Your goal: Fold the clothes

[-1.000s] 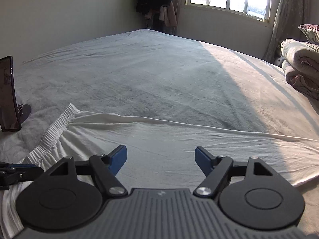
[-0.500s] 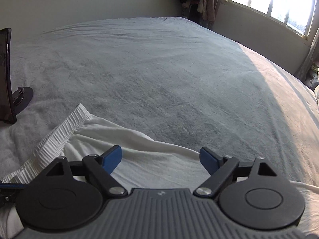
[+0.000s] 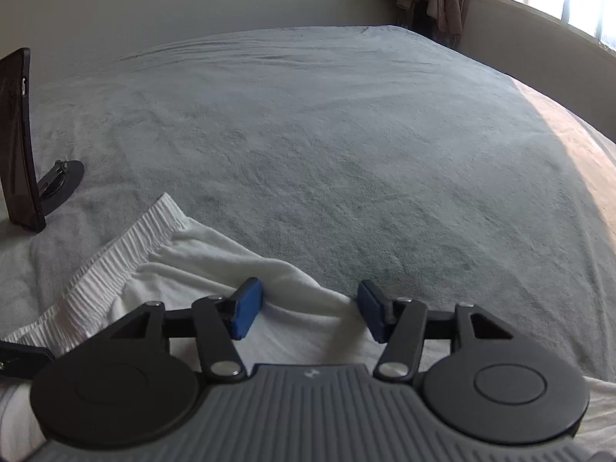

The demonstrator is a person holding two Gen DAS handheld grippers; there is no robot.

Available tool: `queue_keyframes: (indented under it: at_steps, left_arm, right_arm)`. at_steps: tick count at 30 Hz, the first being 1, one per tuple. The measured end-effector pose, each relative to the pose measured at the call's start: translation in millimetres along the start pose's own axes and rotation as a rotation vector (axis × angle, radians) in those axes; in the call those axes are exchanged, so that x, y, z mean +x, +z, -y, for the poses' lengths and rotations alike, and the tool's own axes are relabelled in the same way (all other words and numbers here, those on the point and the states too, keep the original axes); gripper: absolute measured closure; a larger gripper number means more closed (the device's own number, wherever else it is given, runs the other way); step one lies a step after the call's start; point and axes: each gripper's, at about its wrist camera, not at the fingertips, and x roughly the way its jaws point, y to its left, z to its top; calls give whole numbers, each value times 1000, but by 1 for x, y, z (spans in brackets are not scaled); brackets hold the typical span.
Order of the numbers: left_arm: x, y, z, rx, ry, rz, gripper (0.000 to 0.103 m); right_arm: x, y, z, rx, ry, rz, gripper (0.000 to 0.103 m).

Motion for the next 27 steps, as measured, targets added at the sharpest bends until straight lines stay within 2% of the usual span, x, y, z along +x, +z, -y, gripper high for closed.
queue_keyframes:
  at_steps: [1, 2, 7, 12, 18, 21, 27]
  left_arm:
    - [0, 0, 0, 1, 0, 2, 100]
    - [0, 0, -1, 3, 0, 4, 100]
    - [0, 2, -5, 12, -1, 14, 100]
    - [1, 4, -8, 0, -7, 22, 100]
    - [1, 5, -9, -11, -8, 26, 100]
    - [2, 7, -15, -55, -28, 20, 100]
    - [2, 5, -19, -90, -45, 19, 100]
  right_arm:
    - [-1, 1, -2, 2, -2, -2, 95]
    - [-3, 3, -5, -2, -10, -6, 100]
    - [-24, 12, -18, -41, -63, 21, 100]
    - [-73, 15, -22, -42, -90, 79, 100]
    - [-133, 10, -42, -61, -88, 102, 100]
    - [-160, 2, -55, -45, -71, 105, 100]
    - [-199, -28, -88, -42, -25, 82, 100]
